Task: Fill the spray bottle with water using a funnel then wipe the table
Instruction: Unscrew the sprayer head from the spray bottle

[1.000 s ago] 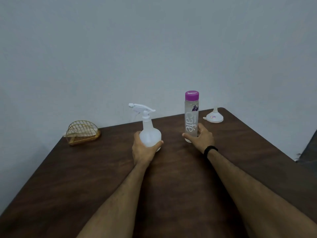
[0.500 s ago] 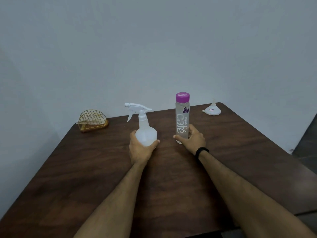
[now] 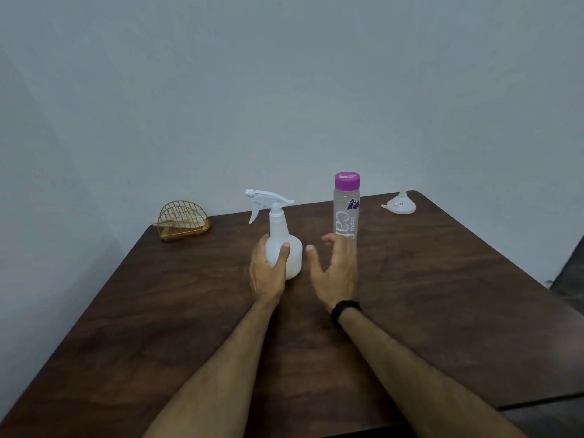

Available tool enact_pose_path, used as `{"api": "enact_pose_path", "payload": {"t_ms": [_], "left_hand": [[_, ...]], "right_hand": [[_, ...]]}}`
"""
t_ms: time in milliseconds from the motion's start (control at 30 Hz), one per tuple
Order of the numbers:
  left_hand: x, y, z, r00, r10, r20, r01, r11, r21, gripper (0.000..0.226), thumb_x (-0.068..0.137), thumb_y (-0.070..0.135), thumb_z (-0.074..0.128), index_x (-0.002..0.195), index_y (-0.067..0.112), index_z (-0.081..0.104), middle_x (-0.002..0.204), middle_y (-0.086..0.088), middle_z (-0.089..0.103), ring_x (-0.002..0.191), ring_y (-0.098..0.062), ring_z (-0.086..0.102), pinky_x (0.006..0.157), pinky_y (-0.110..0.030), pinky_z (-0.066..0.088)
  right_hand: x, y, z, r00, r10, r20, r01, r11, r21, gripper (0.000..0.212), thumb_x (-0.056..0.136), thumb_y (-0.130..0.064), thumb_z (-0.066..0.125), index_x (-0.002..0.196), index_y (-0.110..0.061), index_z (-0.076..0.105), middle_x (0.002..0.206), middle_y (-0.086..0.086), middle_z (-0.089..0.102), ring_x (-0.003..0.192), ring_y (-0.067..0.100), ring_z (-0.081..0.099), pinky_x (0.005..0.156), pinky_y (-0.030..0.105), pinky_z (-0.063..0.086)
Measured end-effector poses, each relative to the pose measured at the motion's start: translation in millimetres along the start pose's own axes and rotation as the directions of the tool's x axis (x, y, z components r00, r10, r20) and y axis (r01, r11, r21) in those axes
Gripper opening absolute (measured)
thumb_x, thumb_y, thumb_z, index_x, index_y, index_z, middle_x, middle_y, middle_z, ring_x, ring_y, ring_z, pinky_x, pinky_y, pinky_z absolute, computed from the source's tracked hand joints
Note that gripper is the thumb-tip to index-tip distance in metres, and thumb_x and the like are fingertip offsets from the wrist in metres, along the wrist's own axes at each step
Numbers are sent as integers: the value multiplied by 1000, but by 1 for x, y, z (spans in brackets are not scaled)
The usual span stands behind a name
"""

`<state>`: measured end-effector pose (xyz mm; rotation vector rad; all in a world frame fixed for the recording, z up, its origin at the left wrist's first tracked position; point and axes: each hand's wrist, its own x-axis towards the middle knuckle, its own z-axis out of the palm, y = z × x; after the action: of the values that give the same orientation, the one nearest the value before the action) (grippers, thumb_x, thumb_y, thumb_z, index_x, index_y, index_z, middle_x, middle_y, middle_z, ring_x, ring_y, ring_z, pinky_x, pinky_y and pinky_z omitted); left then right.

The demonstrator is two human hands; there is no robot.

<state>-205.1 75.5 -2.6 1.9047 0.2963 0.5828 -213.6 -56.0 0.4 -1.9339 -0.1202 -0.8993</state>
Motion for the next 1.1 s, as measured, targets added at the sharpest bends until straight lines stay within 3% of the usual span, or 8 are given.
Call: {"api": "enact_pose_path", "payload": {"t_ms": [267,433,567,700,800,900,967,1100], "left_hand": [[2,2,-35,987,1,162,33,978,-206,21,101,34,54,111,25,70,114,6,69,113,-15,63,96,-36,52],[45,50,-67,987,139,78,-115,961,-253,60,74,41,85,125,20,60,112,0,67,104,-13,66,87,-27,56],[77,103,-80,901,299,314,-334,940,65,54,76,40,85,123,19,66,106,2,70,97,-11,67,81,-23,55],[93,137,-73,789,232,568,-540,703,463,36,83,51,72,101,20,78,97,5,75,93,-13,67,80,-33,56],[89,142,-61,843,218,492,-504,640,580,35,84,53,70,91,20,77,91,1,74,86,-18,67,77,-41,59],[71,142,-49,898,269,347,-439,557,705,41,88,49,65,114,19,66,113,-5,66,100,-23,64,80,-36,54],[68,150,-50,909,214,358,-412,595,690,48,93,52,58,121,13,60,116,-5,63,103,-26,63,80,-35,51],[82,155,-77,866,-33,498,-147,937,317,34,105,29,43,112,5,67,83,-8,66,71,-21,70,59,-26,51]], "right_hand": [[0,-4,37,902,103,419,-190,966,173,69,79,-57,65,136,-24,47,134,-5,50,119,11,48,102,35,43],[1,-1,38,877,139,459,-227,963,144,67,78,-51,75,135,-29,47,125,-5,46,107,9,49,88,26,40],[9,1,44,868,124,482,-217,966,142,61,72,-51,80,119,-27,48,116,-5,49,102,12,53,83,28,45],[13,-1,52,871,130,473,-246,950,192,58,66,-54,81,102,-28,43,101,-8,58,93,9,59,74,30,51],[11,0,56,891,139,431,-247,947,207,58,64,-58,79,99,-30,42,99,-10,58,91,6,59,73,31,52],[10,0,56,885,143,442,-259,942,214,61,63,-59,80,103,-31,43,104,-10,58,96,7,58,76,30,52],[11,0,54,885,148,441,-270,936,227,62,63,-57,81,105,-31,43,105,-11,58,97,5,57,77,28,51],[11,2,51,873,151,463,-298,917,263,64,60,-56,83,105,-31,45,104,-12,59,96,4,59,77,29,53]]}}
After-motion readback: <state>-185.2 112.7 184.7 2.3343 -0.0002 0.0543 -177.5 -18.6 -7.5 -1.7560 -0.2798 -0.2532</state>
